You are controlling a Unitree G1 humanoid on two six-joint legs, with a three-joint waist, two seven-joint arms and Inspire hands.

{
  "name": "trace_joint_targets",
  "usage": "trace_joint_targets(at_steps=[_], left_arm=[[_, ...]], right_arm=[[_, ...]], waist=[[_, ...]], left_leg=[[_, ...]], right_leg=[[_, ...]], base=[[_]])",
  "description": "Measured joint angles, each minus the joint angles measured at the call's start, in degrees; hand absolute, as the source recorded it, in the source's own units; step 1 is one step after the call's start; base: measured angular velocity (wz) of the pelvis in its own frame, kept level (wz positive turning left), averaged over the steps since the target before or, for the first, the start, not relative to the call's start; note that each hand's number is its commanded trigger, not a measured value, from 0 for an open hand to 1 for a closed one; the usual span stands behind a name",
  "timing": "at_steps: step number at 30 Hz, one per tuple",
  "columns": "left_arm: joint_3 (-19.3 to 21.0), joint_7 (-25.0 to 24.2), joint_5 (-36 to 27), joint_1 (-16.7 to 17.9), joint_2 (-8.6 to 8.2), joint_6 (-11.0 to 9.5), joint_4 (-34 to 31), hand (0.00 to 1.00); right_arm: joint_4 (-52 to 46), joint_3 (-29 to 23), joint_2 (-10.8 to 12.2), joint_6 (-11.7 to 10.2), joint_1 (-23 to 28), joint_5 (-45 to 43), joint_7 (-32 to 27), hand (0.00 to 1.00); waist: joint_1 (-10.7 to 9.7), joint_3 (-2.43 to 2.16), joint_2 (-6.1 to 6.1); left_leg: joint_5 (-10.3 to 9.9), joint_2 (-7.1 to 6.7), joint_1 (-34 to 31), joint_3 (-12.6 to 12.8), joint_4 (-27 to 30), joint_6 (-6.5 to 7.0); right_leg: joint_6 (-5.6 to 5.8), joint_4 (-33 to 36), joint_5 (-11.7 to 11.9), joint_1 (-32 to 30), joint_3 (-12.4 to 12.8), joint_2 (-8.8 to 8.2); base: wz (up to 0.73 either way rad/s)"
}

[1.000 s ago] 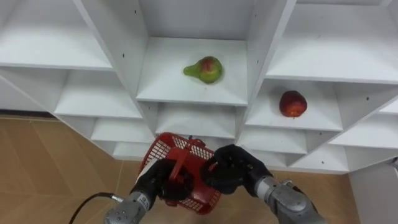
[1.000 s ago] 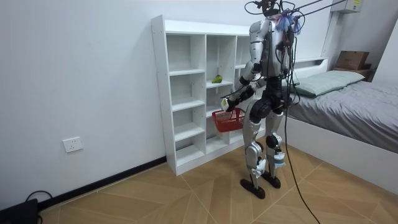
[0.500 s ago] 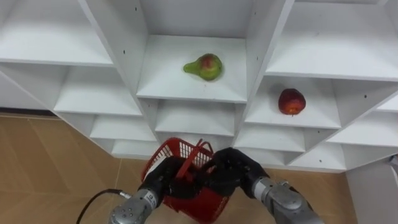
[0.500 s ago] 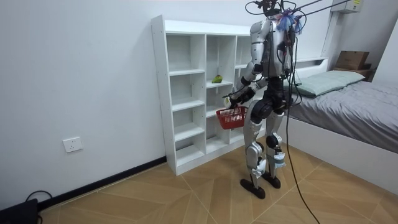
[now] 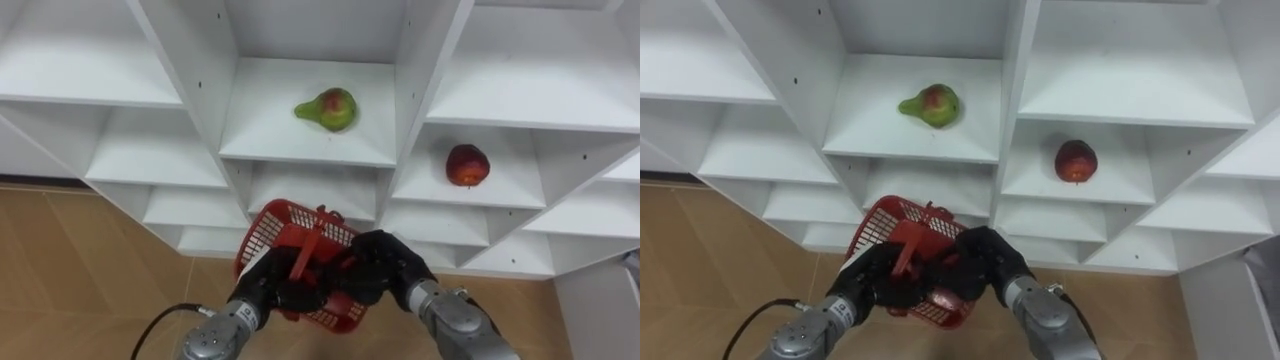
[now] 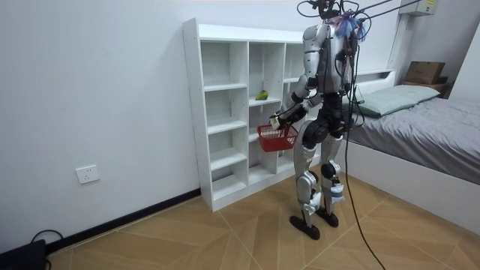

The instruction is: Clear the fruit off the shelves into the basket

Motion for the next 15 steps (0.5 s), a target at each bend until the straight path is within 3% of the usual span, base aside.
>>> trace_joint_targets(at_steps=[15], left_arm=[[0.2, 0.0, 0.1, 0.0, -0.67, 0.0, 0.0, 1.0]], right_arm=[[1.0, -1.5, 0.3, -0.5, 0.0, 4.2, -3.0, 1.0]], waist=[[-0.1, 0.04, 1.05]], left_leg=[[0.1, 0.0, 0.1, -0.2, -0.5, -0.05]], right_leg=[[-0.03, -0.1, 0.0, -0.1, -0.3, 0.0]], base=[[0.0]])
